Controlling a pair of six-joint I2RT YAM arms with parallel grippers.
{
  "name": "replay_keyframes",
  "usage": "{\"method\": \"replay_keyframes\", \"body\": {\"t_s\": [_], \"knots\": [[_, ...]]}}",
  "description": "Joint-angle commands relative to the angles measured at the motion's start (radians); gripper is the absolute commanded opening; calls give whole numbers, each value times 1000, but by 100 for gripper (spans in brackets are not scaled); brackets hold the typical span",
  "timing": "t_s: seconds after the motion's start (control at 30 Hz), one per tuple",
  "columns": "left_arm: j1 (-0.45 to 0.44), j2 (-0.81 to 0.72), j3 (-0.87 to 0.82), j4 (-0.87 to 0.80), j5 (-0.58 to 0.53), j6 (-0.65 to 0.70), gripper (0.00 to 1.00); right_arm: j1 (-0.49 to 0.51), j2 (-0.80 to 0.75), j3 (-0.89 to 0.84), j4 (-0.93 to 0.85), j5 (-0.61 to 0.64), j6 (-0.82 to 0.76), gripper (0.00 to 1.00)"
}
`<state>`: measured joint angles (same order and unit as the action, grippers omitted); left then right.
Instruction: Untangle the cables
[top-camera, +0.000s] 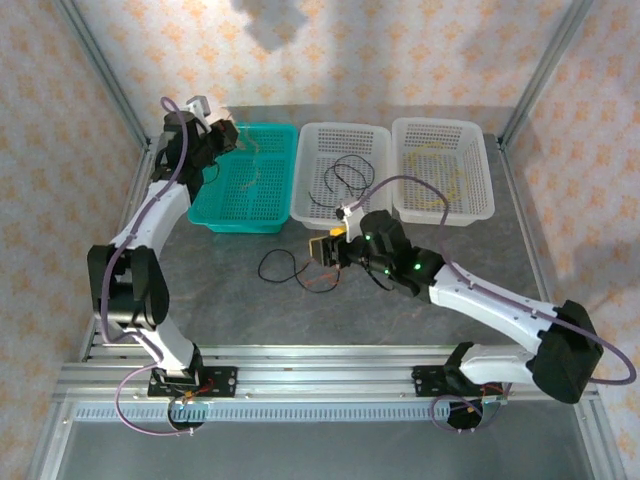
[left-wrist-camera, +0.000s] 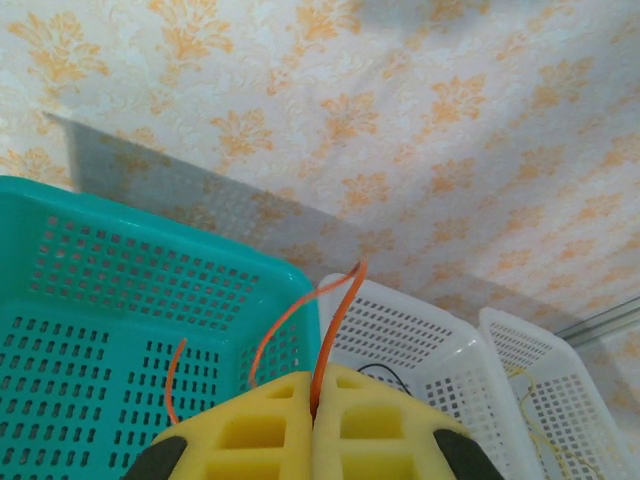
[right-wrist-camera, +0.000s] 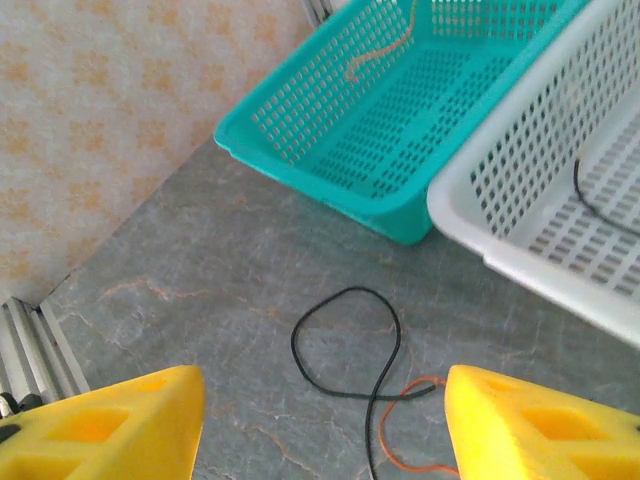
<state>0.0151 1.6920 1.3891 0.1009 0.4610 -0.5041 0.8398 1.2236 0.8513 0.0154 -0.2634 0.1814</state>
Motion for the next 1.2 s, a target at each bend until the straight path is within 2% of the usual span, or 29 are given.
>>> {"method": "replay_keyframes", "body": {"t_s": [0.0,0.4,0.47,0.57,0.73,0.77,0.87,1.0,1.17], "knots": [[1,45,73,-18,-32,-9,0,19,11,-29,125,92,81,64],[-21,209,36,-115,-67,18,0,26,26,-38,74,196,94,64],[-28,209,32,-130,-99,25,11,26,19,-43,65,225,110,64],[-42,198,37,-168,-159,39,35,27,5,-54,40,289,144,63],[-79,139,33,-227,-249,80,66,27,1,-44,-54,419,218,61],[-87,127,30,-236,-265,84,69,26,-1,-46,-64,433,230,60],[-124,68,-5,-249,-301,97,73,26,2,-46,-98,446,249,57],[-188,-54,-101,-233,-350,107,73,28,11,-64,-149,447,292,47],[-242,-235,-264,-184,-344,121,73,27,28,-107,-166,409,336,46]]}}
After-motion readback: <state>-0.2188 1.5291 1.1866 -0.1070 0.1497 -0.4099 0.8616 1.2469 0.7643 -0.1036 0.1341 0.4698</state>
